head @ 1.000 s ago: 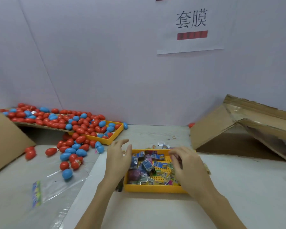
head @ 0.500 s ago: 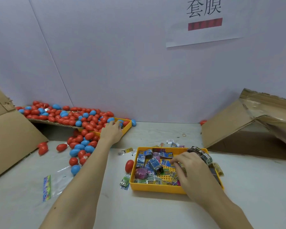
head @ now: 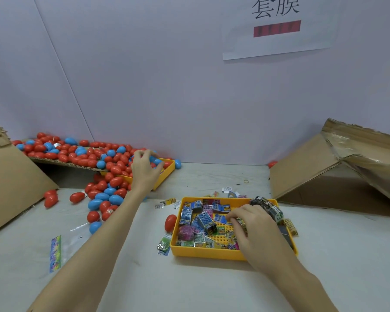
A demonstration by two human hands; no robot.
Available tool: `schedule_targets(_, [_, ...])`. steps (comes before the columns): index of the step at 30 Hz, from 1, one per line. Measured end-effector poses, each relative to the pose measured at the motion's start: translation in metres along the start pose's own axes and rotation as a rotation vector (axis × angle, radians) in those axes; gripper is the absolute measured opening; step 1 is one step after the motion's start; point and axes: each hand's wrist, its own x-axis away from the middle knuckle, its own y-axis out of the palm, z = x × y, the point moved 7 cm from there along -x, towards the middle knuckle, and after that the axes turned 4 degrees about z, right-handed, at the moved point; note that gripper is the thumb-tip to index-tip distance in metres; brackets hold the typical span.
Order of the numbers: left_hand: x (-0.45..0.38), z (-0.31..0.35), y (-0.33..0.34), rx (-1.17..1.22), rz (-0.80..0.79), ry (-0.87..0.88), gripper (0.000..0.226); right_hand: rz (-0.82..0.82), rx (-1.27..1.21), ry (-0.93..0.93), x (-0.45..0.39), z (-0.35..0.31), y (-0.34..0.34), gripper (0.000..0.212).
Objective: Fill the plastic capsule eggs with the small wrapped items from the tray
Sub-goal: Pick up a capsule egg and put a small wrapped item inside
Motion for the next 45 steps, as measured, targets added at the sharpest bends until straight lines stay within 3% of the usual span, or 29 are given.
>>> schedule_targets(3, [0.023, 0.022, -0.012, 0.198, 0.030, 0.048, 0.019, 0.003, -0.004, 0.002, -0.001, -0.001, 0.000, 0.020])
schedule_targets(6, [0.045, 0.022, -0.015, 0.203, 0.009, 0.037, 0.018, -0.004, -0.012, 0.001, 0.000, -0.002, 0.000, 0.019])
schedule_targets(9, [0.046, -0.003, -0.025, 0.007, 0.022, -0.037, 0.012, -0.022, -0.020, 0.007, 0.002, -0.003, 0.000, 0.018])
schedule_targets(12, [0.031, -0.033, -0.038, -0.347, -0.003, -0.142, 0.015, -0.017, -0.024, 0.022, 0.002, -0.002, -0.001, 0.018])
schedule_targets(14, [0.017, -0.044, -0.040, -0.423, -0.025, -0.158, 0.020, -0.016, -0.027, 0.029, 0.001, -0.001, -0.002, 0.017])
schedule_targets(19, [-0.016, -0.045, -0.007, -0.232, -0.214, -0.003, 0.021, -0.029, -0.028, 0.037, 0.000, -0.001, 0.000, 0.016])
schedule_targets(24, [-0.033, -0.050, 0.046, -0.395, -0.589, 0.021, 0.046, -0.031, -0.022, 0.056, -0.002, 0.001, -0.001, 0.016])
schedule_targets(26, [-0.038, -0.055, 0.052, -0.419, -0.640, -0.033, 0.045, -0.023, -0.014, 0.061, -0.003, 0.002, -0.003, 0.017])
schedule_targets(31, [-0.040, -0.058, 0.043, -0.402, -0.560, -0.040, 0.035, -0.019, -0.018, 0.054, -0.001, -0.001, -0.003, 0.016])
schedule_targets(36, [-0.032, -0.033, 0.012, -0.411, -0.243, 0.144, 0.031, -0.034, -0.021, 0.042, -0.001, 0.001, 0.001, 0.017])
schedule_targets(39, [-0.019, -0.010, -0.004, -0.325, -0.147, 0.178, 0.031, -0.023, -0.026, 0.040, -0.001, 0.001, 0.001, 0.018])
schedule_targets(45, [0.043, 0.066, -0.025, 0.152, -0.097, 0.065, 0.020, 0.010, -0.046, 0.046, -0.002, 0.002, -0.003, 0.020])
